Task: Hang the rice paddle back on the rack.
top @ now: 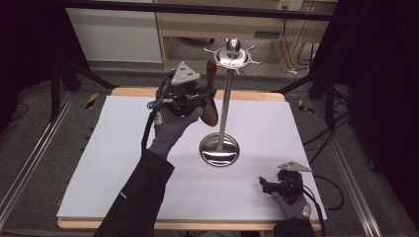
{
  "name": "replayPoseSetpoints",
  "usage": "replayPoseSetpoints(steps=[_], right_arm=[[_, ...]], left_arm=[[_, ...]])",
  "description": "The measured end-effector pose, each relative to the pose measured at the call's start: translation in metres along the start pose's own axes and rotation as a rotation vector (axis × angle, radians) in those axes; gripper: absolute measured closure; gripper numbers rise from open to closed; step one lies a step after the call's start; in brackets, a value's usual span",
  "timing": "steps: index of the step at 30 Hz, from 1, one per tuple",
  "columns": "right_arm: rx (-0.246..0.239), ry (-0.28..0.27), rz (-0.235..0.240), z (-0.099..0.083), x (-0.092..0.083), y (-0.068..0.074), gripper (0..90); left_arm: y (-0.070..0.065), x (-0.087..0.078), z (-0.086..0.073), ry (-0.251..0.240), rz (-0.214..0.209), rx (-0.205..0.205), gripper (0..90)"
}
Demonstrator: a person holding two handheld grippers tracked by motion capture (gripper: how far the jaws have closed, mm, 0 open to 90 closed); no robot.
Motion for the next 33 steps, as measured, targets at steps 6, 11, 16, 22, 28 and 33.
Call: replayPoseSetpoints(steps=[6, 11, 16, 22, 28, 33], right_arm=[[0.004, 0.001, -0.001, 0.000, 0.000, 0.000, 12.3], [-0.002, 0.003, -0.003, 0.000, 0.000, 0.000, 12.2], [-0.007, 0.004, -0.005, -0.001, 0.000, 0.000, 12.2], [-0.009, 0.005, -0.006, -0.001, 0.000, 0.000, 12.2], [-0.004, 0.007, -0.005, -0.001, -0.001, -0.002, 12.2], [-0.004, 0.001, -0.010, -0.001, 0.000, -0.003, 11.9]], left_arm=[[0.002, 0.000, 0.000, -0.004, 0.020, 0.008, 76.5], [0.002, -0.004, -0.001, -0.019, 0.023, 0.010, 74.6], [0.001, -0.011, -0.004, -0.031, 0.019, 0.018, 63.1], [0.001, -0.028, -0.018, -0.048, 0.020, 0.009, 54.3], [0.000, -0.038, -0.041, -0.045, 0.027, 0.042, 49.1], [-0.003, -0.046, -0.070, -0.013, 0.028, 0.025, 46.2]])
Point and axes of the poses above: each handheld gripper's, and its own axes: x roughly forward along the jaws, z roughly out of its top, y roughly to its left, the point moved 10 cm from there along x, roughly forward along the jaws, and after that the axes turned 11 degrees about x, right-handed, at the moved point
